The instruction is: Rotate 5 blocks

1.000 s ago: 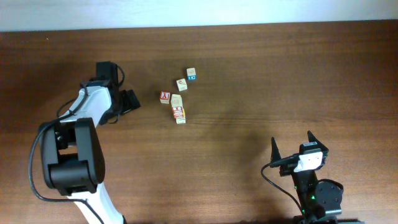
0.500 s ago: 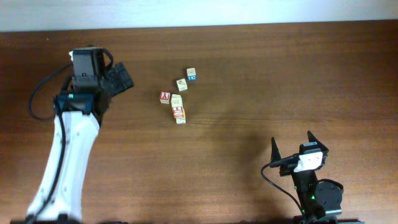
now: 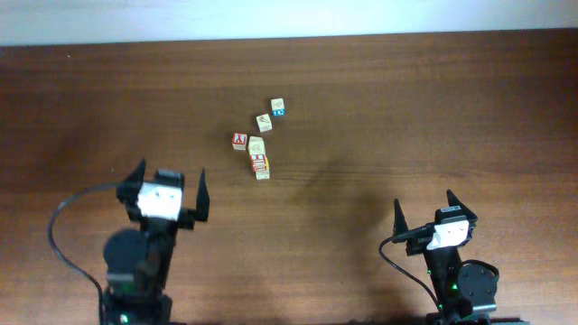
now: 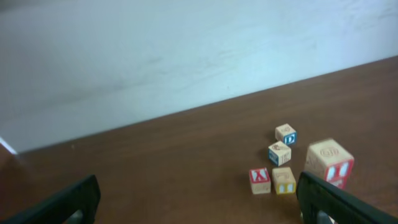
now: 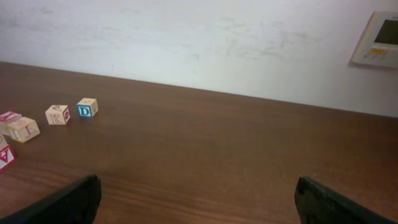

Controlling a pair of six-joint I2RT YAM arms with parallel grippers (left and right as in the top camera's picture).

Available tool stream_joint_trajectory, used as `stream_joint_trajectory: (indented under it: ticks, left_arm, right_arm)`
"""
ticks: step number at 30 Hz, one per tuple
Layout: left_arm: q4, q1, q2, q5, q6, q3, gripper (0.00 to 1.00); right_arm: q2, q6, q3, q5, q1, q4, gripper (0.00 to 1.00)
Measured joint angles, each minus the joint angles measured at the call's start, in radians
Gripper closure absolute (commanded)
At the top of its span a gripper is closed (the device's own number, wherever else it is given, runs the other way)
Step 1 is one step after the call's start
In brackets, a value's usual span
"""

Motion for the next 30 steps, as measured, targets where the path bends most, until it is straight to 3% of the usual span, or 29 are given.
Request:
stream_joint_trajectory:
  ticks: [4,10,14,30]
  left_arm:
    - [0.002,0.001,-0.279,-0.006,0.040,-0.193,0.01]
    - [-0.052,0.099,-0.510,-0.004,0.048,-0.323,0.01]
    - [-0.125,0.129,-0.523,0.000,0.050,-0.332,0.01]
    - [-0.129,0.134,-0.523,0.000,0.050,-0.349,0.01]
  right_arm:
    - [-0.001,0.000,0.000,0.000,0.000,-0.001,0.02]
    - [-0.001,0.000,0.000,0.000,0.000,-0.001,0.02]
    - [-0.001,0.000,0.000,0.000,0.000,-0.002,0.02]
    - [-0.001,0.000,0.000,0.000,0.000,-0.001,0.02]
